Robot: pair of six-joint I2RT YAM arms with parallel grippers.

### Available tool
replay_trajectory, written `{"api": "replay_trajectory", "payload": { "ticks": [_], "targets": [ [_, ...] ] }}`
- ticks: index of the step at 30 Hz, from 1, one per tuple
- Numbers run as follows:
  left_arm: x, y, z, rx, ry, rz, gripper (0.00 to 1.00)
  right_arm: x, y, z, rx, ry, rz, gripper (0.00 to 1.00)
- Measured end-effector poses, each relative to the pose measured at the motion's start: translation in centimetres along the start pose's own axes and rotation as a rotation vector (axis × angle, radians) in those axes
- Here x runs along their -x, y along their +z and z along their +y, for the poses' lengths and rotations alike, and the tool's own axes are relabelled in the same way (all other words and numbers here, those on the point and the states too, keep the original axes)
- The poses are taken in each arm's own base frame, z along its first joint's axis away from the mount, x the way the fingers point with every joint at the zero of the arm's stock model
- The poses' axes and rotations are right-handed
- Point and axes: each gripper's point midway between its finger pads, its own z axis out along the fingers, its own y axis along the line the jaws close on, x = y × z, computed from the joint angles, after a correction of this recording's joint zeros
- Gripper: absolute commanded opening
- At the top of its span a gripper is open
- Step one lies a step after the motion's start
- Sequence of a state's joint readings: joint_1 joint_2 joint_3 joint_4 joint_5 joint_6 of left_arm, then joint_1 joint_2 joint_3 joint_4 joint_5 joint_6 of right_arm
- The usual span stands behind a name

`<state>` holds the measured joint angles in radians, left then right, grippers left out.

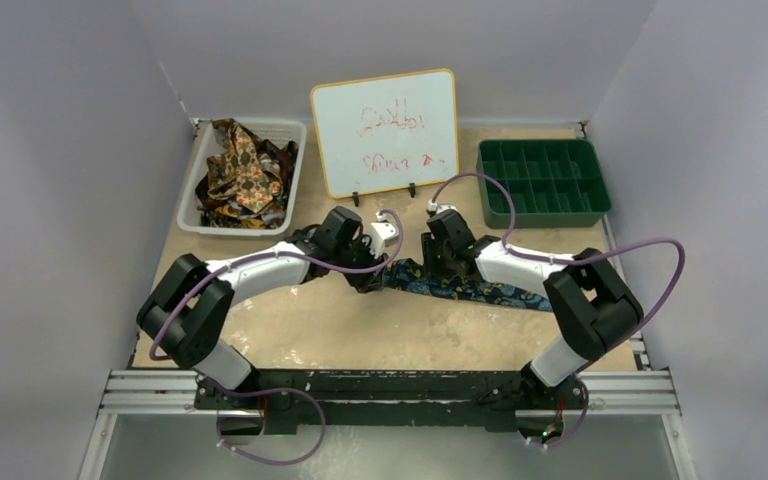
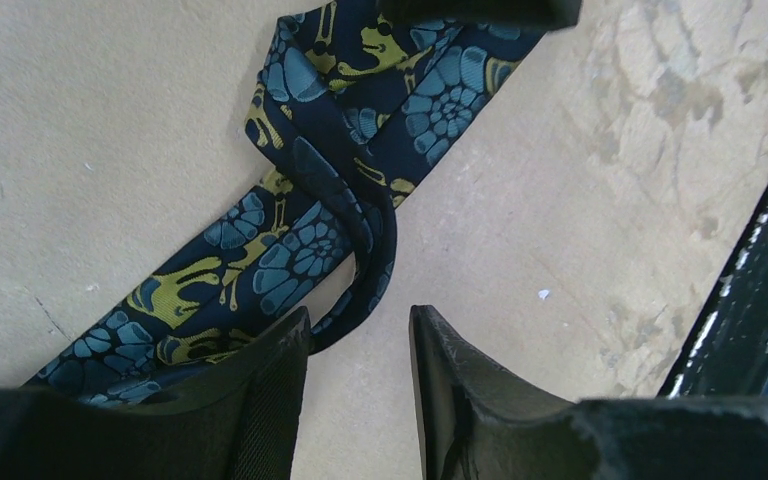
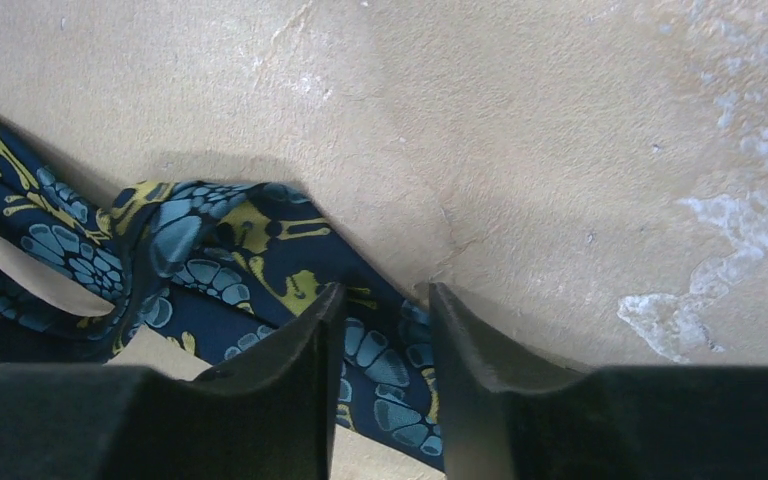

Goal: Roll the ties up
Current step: Flatten out the tie at the center of the board.

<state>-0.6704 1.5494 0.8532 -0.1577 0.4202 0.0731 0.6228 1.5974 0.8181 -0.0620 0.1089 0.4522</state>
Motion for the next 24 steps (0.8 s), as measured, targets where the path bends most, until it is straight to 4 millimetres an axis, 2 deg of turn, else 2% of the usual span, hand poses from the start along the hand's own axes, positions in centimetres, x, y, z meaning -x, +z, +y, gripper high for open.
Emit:
{"api": "replay_trajectory", "payload": {
  "ticks": [5, 9, 11, 13, 15, 18, 24],
  "targets": [
    [-1.1, 0.4, 0.3, 0.004, 0.010, 0.038, 0.37, -0.2, -0.1, -0.1, -0.003, 0.000, 0.008, 0.11],
    [-1.4, 0.5, 0.4, 0.005, 0.017, 0.057, 0.27, -0.3, -0.3, 0.1, 0.006, -0.001, 0.013, 0.00],
    [-1.7, 0.6, 0.5, 0.006, 0.013, 0.074, 0.21, -0.3, -0.5, 0.2, 0.015, 0.000, 0.015, 0.00],
    [-1.9, 0.6, 0.6, 0.007, 0.010, 0.087, 0.07, -0.4, -0.7, 0.2, 0.017, 0.007, 0.021, 0.00],
    [-1.9, 0.5, 0.6, 0.009, 0.013, 0.095, 0.00, -0.5, -1.1, 0.2, 0.012, 0.018, 0.025, 0.00],
    [-1.4, 0.3, 0.7, 0.017, 0.012, 0.097, 0.00, -0.3, -1.8, 0.0, 0.005, 0.036, 0.012, 0.00],
    [-0.8, -0.1, 1.0, 0.041, 0.012, 0.104, 0.00, 2.1, -4.2, -0.8, -0.041, 0.105, -0.113, 0.00]
  ]
}}
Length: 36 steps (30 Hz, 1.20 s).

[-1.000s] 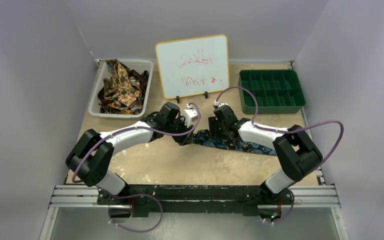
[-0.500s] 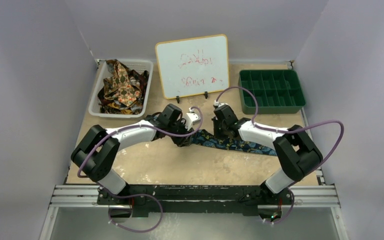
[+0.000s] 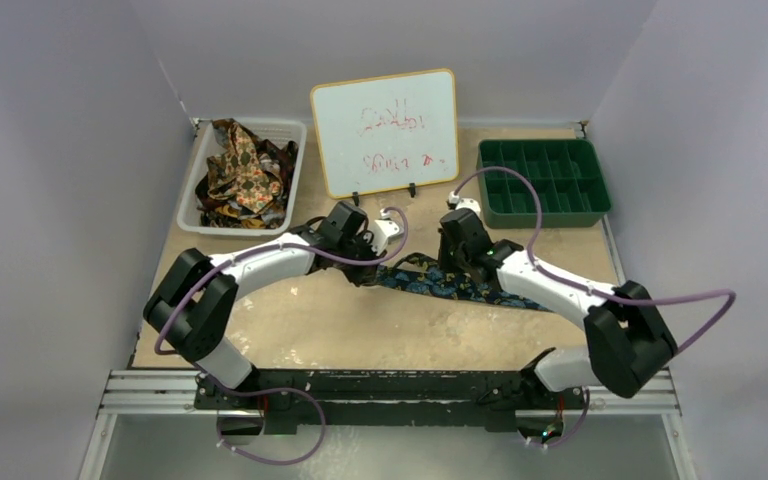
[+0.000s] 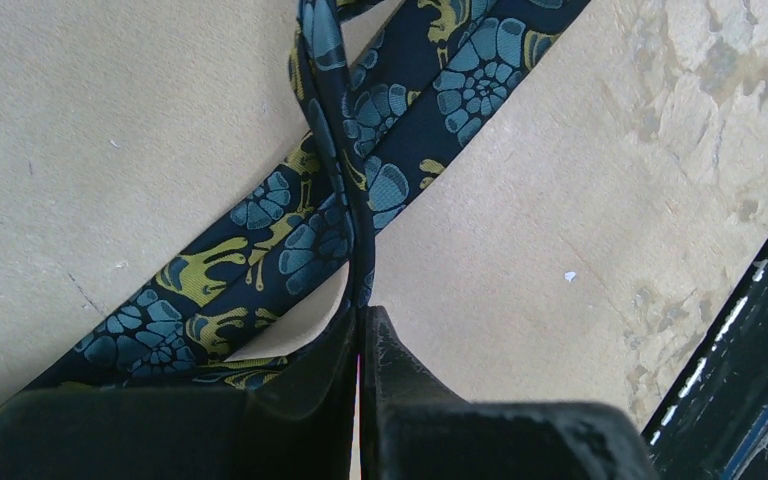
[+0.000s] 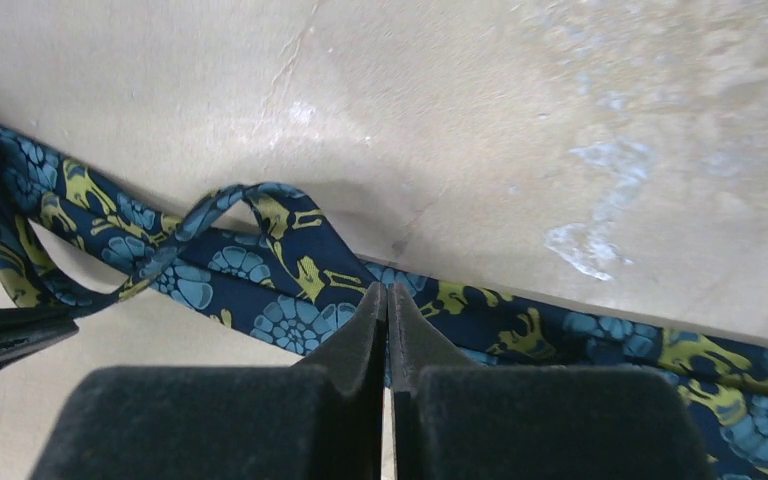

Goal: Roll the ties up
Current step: Flatten out the tie at the center of the board.

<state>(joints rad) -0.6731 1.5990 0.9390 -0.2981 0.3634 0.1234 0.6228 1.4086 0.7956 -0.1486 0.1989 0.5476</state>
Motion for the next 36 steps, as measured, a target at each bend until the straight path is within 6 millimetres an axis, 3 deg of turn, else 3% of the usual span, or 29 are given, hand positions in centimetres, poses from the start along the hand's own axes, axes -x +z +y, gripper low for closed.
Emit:
{"api": "replay_trajectory", "payload": {
  "ticks": [7, 12, 15, 19, 21, 24, 25, 27, 28, 32, 36],
  "targets": [
    [1.7, -1.3, -0.3, -0.046, -0.023, 0.002, 0.00, 0.8, -1.2, -0.7, -0.021, 0.045, -0.063, 0.00],
    [3.2, -3.4, 1.5, -0.094, -0.100, -0.045, 0.00, -2.3, 0.2, -1.4, -0.051, 0.013, 0.071, 0.00],
    [3.4, -4.7, 2.5, -0.122, -0.139, -0.045, 0.00, -3.8, -0.1, -1.5, -0.047, 0.002, 0.146, 0.00],
    [3.7, -3.8, 2.7, -0.184, -0.148, -0.009, 0.00, -3.5, -0.6, -1.4, -0.052, -0.011, 0.163, 0.00],
    [2.8, -2.6, 2.5, -0.225, -0.168, 0.033, 0.00, -3.3, -0.6, -1.4, -0.056, -0.014, 0.165, 0.00],
    [1.0, -1.2, 2.2, -0.271, -0.219, 0.098, 0.09, -3.6, -0.1, -2.2, -0.103, -0.015, 0.191, 0.00],
    [0.7, -0.9, 2.1, -0.280, -0.227, 0.111, 0.15, -3.7, 0.1, -2.5, -0.121, -0.015, 0.196, 0.03],
    [0.3, -0.6, 1.9, -0.286, -0.237, 0.124, 0.22, -4.0, 0.4, -3.2, -0.155, -0.008, 0.210, 0.33],
    [0.4, -0.5, 1.8, -0.287, -0.236, 0.125, 0.24, -4.0, 0.4, -3.6, -0.170, 0.001, 0.210, 0.39],
    [1.4, -0.7, 1.7, -0.276, -0.237, 0.100, 0.40, -2.9, 0.1, -4.0, -0.195, 0.034, 0.178, 0.63],
    [4.2, -2.6, 1.6, -0.248, -0.204, 0.012, 0.48, -0.3, -1.5, -3.2, -0.151, 0.121, 0.084, 0.72]
  ]
}}
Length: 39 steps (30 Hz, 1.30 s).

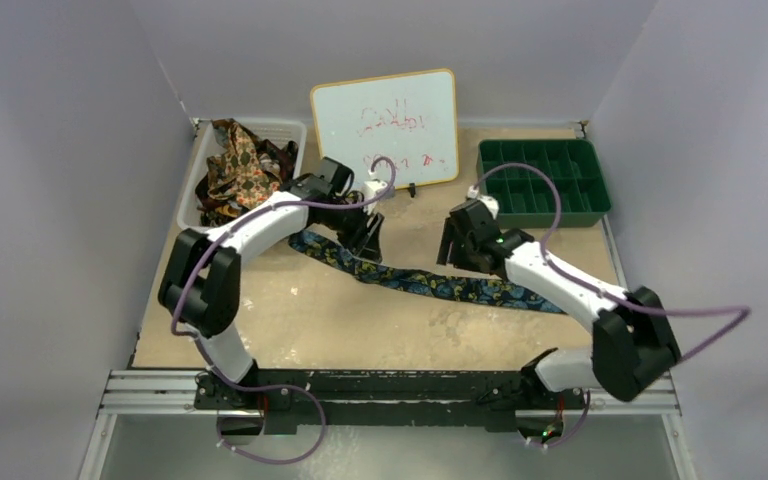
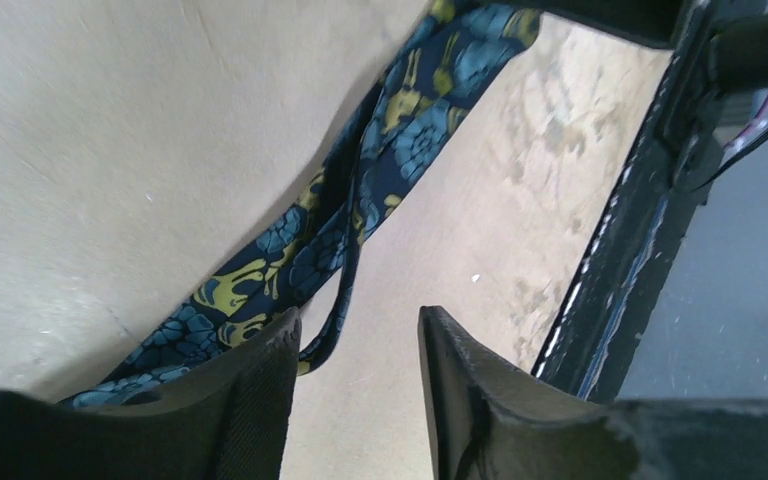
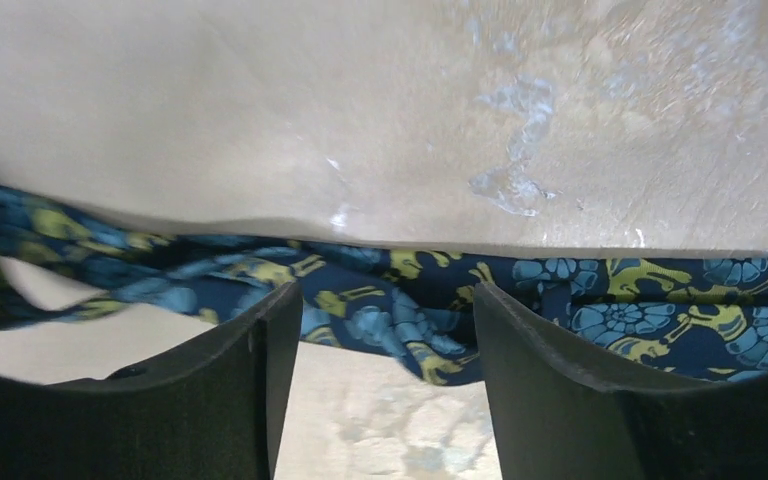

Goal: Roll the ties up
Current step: Flatten out the tie at the center of the board.

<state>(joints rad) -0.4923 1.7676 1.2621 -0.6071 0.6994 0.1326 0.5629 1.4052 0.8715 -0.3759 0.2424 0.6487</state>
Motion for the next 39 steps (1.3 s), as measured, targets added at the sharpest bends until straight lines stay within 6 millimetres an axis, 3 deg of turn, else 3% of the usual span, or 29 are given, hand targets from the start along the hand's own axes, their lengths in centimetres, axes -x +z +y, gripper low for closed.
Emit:
{"api": "replay_trajectory", "payload": {
  "ticks": [4, 6, 8, 12, 16, 20, 26, 35, 39],
  "targets": [
    [3.2, -2.6, -1.7, 0.019, 0.069, -0.103, 0.53, 2.8, -3.2, 0.2, 0.086, 0.193, -0.136, 0.82],
    [4.5, -4.3, -2.9, 0.035, 0.092, -0.159, 0.53, 3.6, -4.7, -0.9, 0.121, 0.319, -0.203, 0.84],
    [4.9, -5.1, -3.4, 0.040, 0.101, -0.185, 0.54, 3.8, -5.1, -3.3, 0.104, 0.444, -0.243, 0.85],
    [4.9, -6.2, -4.7, 0.040, 0.085, -0.237, 0.54, 3.0, -3.4, -7.6, 0.016, 0.608, -0.240, 0.82],
    [3.2, -6.2, -5.3, 0.033, 0.035, -0.250, 0.54, 0.7, -0.9, -11.4, -0.059, 0.746, -0.174, 0.80],
    [1.5, -5.8, -5.3, 0.031, -0.010, -0.232, 0.55, -0.7, 0.3, -12.6, -0.083, 0.800, -0.141, 0.80],
    [1.2, -6.0, -5.4, 0.042, -0.018, -0.237, 0.55, 0.2, 1.4, -15.1, -0.105, 0.899, -0.175, 0.78],
    [0.9, -6.2, -4.8, 0.085, -0.028, -0.235, 0.55, 1.0, 0.6, -20.1, -0.203, 1.013, -0.258, 0.73],
    [0.2, -6.0, -4.4, 0.103, -0.038, -0.226, 0.55, 0.8, 0.6, -21.0, -0.237, 1.013, -0.263, 0.71]
  ]
}}
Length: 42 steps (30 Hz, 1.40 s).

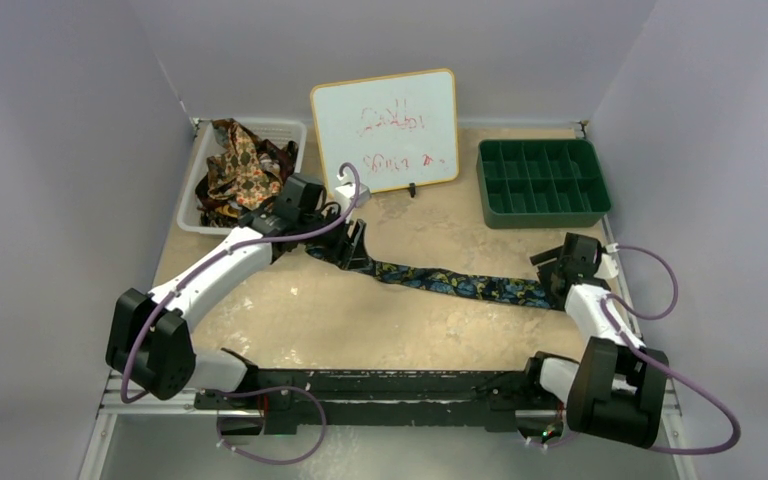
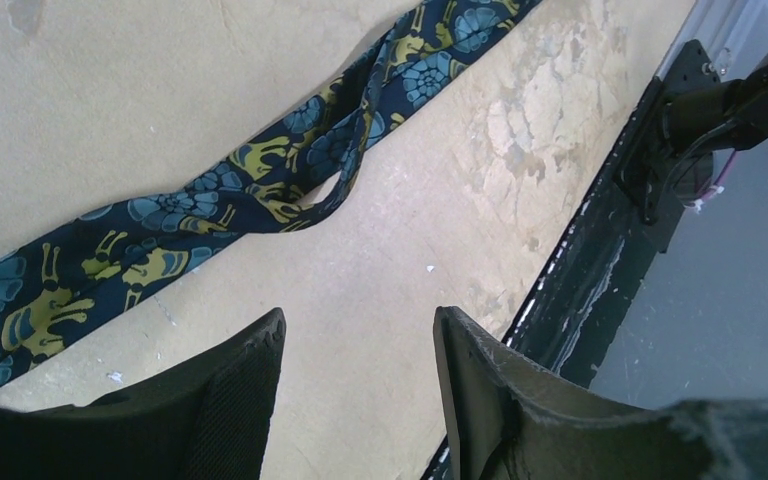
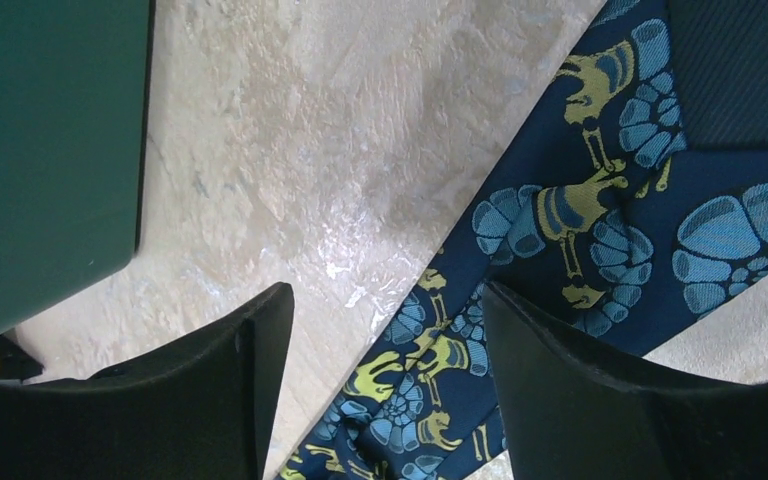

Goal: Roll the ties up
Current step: Flatten out the tie at the center of the board.

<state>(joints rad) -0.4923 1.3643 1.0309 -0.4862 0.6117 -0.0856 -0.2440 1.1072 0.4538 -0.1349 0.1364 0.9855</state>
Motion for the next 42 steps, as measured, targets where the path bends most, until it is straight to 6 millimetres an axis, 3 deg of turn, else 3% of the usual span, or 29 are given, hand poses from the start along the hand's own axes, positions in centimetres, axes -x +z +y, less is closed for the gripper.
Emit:
{"api": "replay_trajectory", "payload": {
  "ticks": [7, 15, 21, 29, 35, 42],
  "targets": [
    [-1.1, 0.2, 1.3, 0.056, -0.031, 0.020, 0.56, 0.8, 0.4, 0.5, -0.011, -0.009, -0.006, 0.68],
    [-1.3, 0.1, 2.1, 0.097, -0.085, 0.018, 0.57, 2.4, -1.7, 2.2, 0.062, -0.029, -0.066, 0.65],
    [-1.4, -0.1, 2.2, 0.111, -0.102, 0.033, 0.57, 1.9, -1.7, 0.2, -0.033, 0.013, -0.058, 0.70],
    [-1.4, -0.5, 2.2, 0.131, -0.119, 0.053, 0.57, 0.9, 0.1, -2.3, -0.176, 0.075, -0.028, 0.72],
    [-1.8, -0.7, 2.2, 0.143, -0.149, 0.069, 0.57, 3.4, 2.6, -0.2, -0.178, 0.070, -0.103, 0.71],
    [-1.9, -0.6, 2.3, 0.150, -0.181, 0.075, 0.57, 5.5, 4.1, 0.6, -0.203, 0.048, -0.175, 0.71]
  ]
}}
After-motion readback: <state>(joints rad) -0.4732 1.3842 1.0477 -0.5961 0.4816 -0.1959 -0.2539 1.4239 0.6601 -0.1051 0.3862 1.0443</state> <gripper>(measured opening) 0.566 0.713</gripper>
